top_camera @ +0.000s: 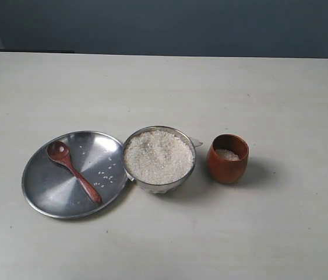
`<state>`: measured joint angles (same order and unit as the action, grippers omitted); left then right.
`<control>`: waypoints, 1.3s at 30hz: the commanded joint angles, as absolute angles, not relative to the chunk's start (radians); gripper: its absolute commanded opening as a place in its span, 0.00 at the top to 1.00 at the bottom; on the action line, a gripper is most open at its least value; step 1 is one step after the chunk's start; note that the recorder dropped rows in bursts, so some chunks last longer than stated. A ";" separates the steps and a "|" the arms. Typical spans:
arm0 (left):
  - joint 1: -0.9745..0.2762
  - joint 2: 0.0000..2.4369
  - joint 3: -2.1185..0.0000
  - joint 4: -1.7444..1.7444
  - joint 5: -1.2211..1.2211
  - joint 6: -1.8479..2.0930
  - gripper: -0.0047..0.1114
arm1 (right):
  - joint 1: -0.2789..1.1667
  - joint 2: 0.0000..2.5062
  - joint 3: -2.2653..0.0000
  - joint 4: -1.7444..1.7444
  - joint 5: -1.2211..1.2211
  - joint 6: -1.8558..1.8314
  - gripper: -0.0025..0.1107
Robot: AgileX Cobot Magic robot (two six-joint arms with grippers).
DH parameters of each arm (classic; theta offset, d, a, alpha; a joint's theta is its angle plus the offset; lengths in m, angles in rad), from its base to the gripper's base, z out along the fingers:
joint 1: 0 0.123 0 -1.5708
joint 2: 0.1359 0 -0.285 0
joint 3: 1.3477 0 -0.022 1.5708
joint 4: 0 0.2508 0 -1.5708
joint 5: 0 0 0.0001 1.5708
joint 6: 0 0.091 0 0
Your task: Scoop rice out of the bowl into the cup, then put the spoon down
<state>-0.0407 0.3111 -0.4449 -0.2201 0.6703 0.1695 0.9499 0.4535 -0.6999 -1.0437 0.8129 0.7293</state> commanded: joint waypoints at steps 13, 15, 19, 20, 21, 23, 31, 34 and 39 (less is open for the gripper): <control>-0.043 0.314 -0.380 -0.198 0.528 0.168 0.96 | 0.948 0.424 -0.442 -1.074 0.752 0.917 0.98; -0.043 0.314 -0.378 -0.197 0.530 0.168 0.96 | 0.948 0.424 -0.427 -1.066 0.752 0.917 0.98; -0.043 0.314 -0.346 -0.205 0.518 0.168 0.96 | 0.948 0.424 -0.408 -1.044 0.752 0.917 0.98; -0.043 0.314 -0.338 -0.213 0.510 0.168 0.96 | 0.948 0.424 -0.403 -1.039 0.752 0.917 0.98; -0.043 0.314 -0.329 -0.224 0.501 0.168 0.96 | 0.948 0.424 -0.398 -1.037 0.752 0.919 0.98; -0.043 0.314 -0.304 -0.268 0.474 0.168 0.96 | 0.948 0.424 -0.387 -1.032 0.752 0.918 0.98; -0.043 0.314 -0.274 -0.316 0.451 0.168 0.96 | 0.948 0.424 -0.365 -1.019 0.752 0.918 0.98; -0.043 0.314 -0.274 -0.314 0.447 0.168 0.96 | 0.948 0.424 -0.365 -1.019 0.754 0.918 0.98; -0.043 0.314 -0.274 -0.314 0.447 0.168 0.96 | 0.948 0.424 -0.365 -1.019 0.750 0.918 0.98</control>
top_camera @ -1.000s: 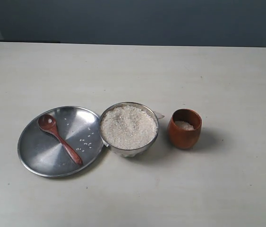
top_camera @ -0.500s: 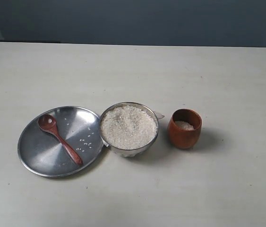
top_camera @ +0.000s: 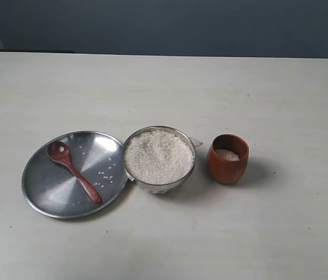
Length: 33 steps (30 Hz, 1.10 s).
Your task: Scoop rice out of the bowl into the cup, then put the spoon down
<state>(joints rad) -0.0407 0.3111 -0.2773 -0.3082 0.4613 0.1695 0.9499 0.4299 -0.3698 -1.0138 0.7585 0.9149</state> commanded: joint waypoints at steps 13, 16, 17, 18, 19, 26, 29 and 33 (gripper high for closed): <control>-0.043 0.279 -0.274 -0.314 0.447 0.168 0.96 | 0.948 0.424 -0.365 -1.019 0.748 0.918 0.98; -0.043 0.191 -0.274 -0.284 0.448 0.171 0.96 | 0.948 0.424 -0.365 -1.019 0.748 0.918 0.98; -0.043 0.171 -0.274 -0.266 0.430 0.171 0.96 | 0.948 0.424 -0.365 -1.019 0.748 0.918 0.98; -0.043 0.148 -0.274 -0.254 0.406 0.171 0.96 | 0.948 0.424 -0.365 -1.019 0.748 0.918 0.98; -0.043 0.128 -0.274 -0.237 0.385 0.171 0.96 | 0.948 0.424 -0.365 -1.019 0.748 0.918 0.98; -0.043 0.083 -0.189 -0.149 0.309 0.171 0.96 | 0.948 0.424 -0.365 -1.019 0.750 0.918 0.98; -0.043 0.083 -0.149 -0.148 0.264 0.171 0.96 | 0.948 0.424 -0.365 -1.019 0.750 0.918 0.98; -0.043 0.080 -0.087 -0.148 0.238 0.158 0.96 | 0.948 0.424 -0.365 -1.019 0.750 0.918 0.98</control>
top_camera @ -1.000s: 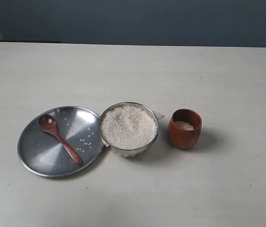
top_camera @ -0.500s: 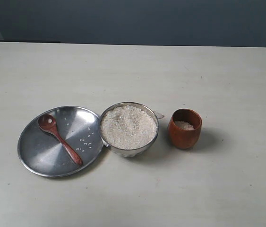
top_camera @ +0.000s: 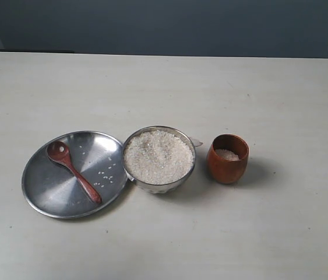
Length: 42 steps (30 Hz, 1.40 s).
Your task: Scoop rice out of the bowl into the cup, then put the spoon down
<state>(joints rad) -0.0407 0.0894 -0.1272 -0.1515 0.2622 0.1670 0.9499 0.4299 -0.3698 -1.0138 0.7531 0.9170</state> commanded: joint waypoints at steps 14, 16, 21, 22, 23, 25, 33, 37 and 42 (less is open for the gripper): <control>-0.043 0.000 0.000 -0.123 0.231 0.158 0.96 | 0.948 0.424 -0.365 -1.019 0.750 0.918 0.98; -0.043 0.000 0.000 -0.103 0.240 0.158 0.96 | 0.948 0.424 -0.365 -1.019 0.750 0.918 0.98; -0.043 0.000 0.000 -0.088 0.274 0.151 0.96 | 0.948 0.424 -0.365 -1.019 0.750 0.918 0.98; -0.043 0.000 0.000 -0.077 0.292 0.131 0.96 | 0.948 0.424 -0.365 -1.019 0.750 0.918 0.98; -0.043 0.000 0.000 -0.052 0.305 0.104 0.96 | 0.948 0.424 -0.365 -1.019 0.750 0.918 0.98; -0.043 0.000 0.000 -0.007 0.305 0.056 0.96 | 0.948 0.424 -0.365 -1.019 0.750 0.918 0.98; -0.043 0.000 0.000 0.054 0.311 0.045 0.96 | 0.948 0.424 -0.365 -1.017 0.752 0.918 0.98; -0.043 0.000 0.000 0.066 0.313 0.045 0.96 | 0.948 0.424 -0.365 -1.017 0.752 0.918 0.98; -0.043 0.000 0.000 0.066 0.313 0.033 0.96 | 0.948 0.424 -0.365 -1.017 0.752 0.918 0.98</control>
